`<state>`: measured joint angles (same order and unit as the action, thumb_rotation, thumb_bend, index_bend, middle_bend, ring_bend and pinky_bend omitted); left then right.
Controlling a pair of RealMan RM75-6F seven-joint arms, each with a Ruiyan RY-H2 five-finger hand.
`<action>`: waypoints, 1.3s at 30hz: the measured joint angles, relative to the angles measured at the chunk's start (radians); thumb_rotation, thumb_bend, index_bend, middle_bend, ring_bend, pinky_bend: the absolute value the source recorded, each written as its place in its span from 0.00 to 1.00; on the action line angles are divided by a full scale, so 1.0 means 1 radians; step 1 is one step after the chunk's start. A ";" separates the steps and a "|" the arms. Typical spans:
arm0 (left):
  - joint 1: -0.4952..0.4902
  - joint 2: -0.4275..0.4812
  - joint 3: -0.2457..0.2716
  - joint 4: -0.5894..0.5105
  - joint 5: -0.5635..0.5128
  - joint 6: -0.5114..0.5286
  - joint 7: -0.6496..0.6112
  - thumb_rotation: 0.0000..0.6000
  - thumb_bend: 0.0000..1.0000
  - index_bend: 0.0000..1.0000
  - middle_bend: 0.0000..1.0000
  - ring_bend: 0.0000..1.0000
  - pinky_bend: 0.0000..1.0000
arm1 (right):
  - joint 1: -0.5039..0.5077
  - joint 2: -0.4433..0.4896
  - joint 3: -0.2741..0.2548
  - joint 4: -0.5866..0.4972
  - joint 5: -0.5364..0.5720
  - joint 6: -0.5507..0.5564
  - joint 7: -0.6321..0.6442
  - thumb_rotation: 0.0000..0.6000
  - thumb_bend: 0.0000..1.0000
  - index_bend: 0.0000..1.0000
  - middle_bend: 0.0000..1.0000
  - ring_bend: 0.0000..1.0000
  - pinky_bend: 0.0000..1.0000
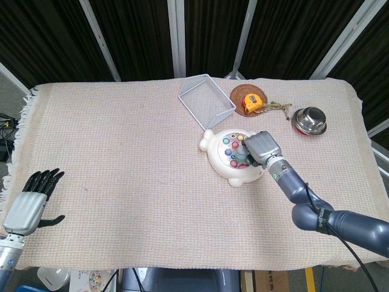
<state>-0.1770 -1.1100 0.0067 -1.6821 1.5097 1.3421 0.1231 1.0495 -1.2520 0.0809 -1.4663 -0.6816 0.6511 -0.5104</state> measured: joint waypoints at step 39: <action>0.005 0.012 0.001 -0.001 0.014 0.025 -0.012 1.00 0.08 0.00 0.00 0.00 0.00 | -0.165 0.149 -0.075 -0.143 -0.171 0.147 0.179 1.00 0.90 0.94 0.78 0.61 0.32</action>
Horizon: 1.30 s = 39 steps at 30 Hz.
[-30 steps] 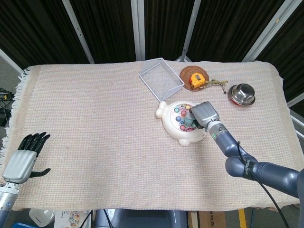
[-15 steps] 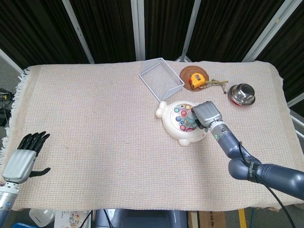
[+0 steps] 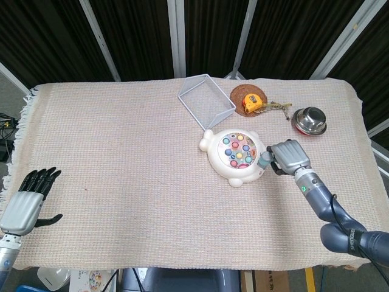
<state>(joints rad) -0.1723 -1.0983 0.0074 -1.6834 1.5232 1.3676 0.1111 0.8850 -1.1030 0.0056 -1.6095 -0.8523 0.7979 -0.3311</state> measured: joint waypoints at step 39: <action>0.013 0.017 0.011 -0.051 0.011 0.014 0.045 1.00 0.08 0.00 0.00 0.00 0.00 | -0.232 -0.240 0.006 0.475 -0.296 -0.078 0.398 1.00 0.57 0.61 0.58 0.38 0.14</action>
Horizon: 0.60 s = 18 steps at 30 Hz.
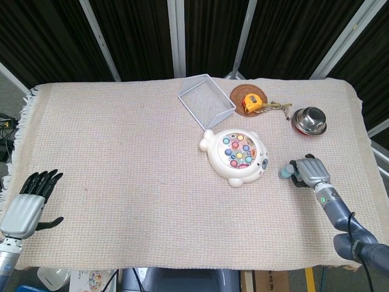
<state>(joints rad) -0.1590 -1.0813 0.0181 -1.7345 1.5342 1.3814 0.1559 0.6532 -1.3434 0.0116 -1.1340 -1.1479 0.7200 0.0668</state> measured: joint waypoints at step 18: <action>-0.001 0.000 -0.002 -0.002 0.002 0.000 0.004 1.00 0.08 0.00 0.00 0.00 0.00 | -0.026 -0.010 0.022 0.012 -0.009 -0.022 0.014 1.00 0.43 0.51 0.51 0.31 0.11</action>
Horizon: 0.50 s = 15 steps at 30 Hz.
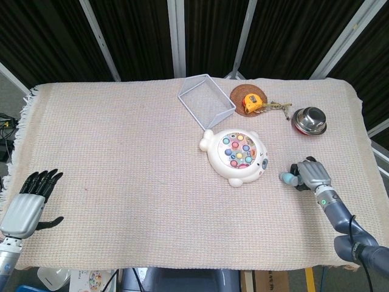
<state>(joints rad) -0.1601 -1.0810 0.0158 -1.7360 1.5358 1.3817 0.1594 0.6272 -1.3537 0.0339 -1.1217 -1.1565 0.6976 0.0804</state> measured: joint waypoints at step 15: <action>0.000 -0.002 0.000 -0.001 -0.001 -0.002 0.001 1.00 0.08 0.00 0.00 0.00 0.00 | 0.022 0.032 0.028 -0.021 0.025 -0.075 -0.009 1.00 0.40 0.43 0.47 0.26 0.07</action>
<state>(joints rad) -0.1602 -1.0830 0.0154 -1.7367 1.5347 1.3801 0.1604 0.6488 -1.3220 0.0617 -1.1422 -1.1319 0.6224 0.0717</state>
